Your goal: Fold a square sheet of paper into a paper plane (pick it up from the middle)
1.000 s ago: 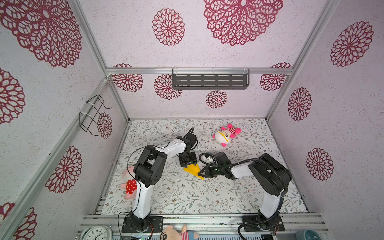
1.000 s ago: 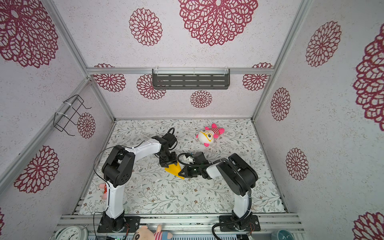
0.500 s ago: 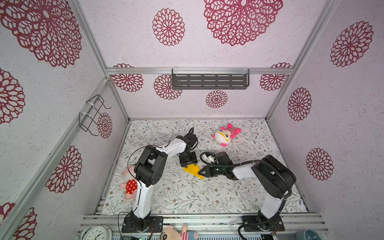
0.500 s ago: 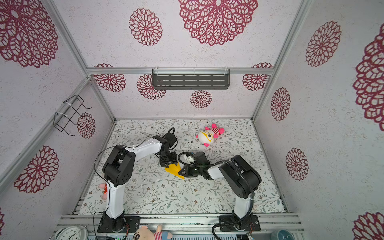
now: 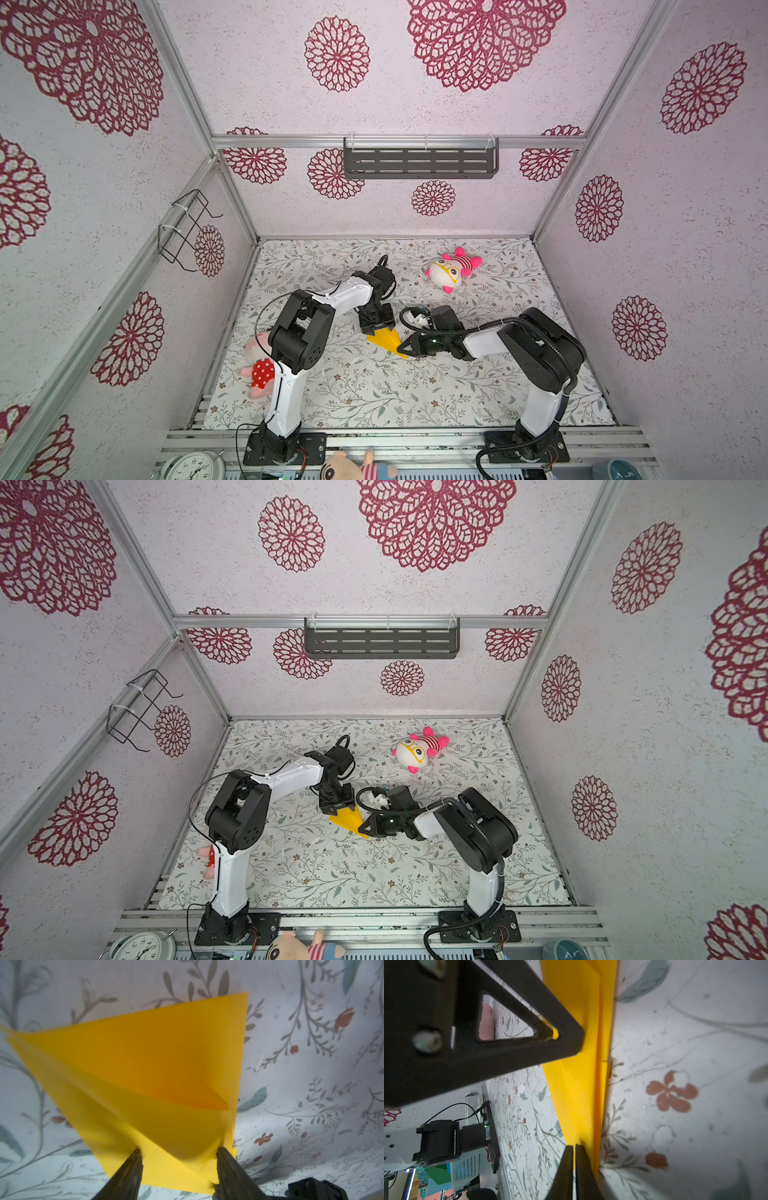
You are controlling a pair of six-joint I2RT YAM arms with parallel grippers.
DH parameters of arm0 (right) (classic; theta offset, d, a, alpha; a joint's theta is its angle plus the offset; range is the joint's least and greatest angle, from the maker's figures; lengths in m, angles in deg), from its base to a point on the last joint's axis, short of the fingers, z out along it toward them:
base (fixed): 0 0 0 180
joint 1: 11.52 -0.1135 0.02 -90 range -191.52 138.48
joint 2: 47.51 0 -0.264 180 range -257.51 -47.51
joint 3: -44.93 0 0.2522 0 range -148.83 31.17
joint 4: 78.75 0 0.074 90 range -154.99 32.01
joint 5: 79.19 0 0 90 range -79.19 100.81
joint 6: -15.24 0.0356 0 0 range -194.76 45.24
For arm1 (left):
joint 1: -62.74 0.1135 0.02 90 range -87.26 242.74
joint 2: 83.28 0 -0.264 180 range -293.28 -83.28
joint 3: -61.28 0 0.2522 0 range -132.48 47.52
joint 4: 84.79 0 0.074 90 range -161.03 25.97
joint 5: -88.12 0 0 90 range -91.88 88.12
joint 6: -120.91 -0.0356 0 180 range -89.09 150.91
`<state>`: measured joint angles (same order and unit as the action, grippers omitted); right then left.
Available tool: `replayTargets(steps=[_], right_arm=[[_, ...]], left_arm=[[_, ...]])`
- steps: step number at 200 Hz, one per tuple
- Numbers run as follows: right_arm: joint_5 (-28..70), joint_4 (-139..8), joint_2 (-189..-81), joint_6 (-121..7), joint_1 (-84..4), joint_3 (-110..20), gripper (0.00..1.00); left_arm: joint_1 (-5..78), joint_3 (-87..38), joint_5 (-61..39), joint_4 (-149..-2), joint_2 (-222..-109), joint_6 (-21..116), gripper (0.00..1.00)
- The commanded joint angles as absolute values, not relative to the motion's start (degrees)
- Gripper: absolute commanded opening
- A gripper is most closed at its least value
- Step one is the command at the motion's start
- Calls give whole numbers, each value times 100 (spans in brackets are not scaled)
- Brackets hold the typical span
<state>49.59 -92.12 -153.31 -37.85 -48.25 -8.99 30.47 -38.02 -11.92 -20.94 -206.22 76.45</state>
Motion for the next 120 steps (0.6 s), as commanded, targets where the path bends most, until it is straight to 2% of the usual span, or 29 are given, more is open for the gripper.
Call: replayTargets(steps=[1,90,120], right_arm=[[4726,-8982,-15492,-3944,-4802,-919,10],[4413,-8650,-15572,-3898,-4782,-840,8],[4346,-8577,-15565,-3905,-4782,-831,8]], left_arm=[[3017,-2723,-343,-3143,-23135,7332,61],[3139,-3659,-957,-2864,-20985,6989,64],[3265,-3599,-1205,-3075,-20303,7083,65]])
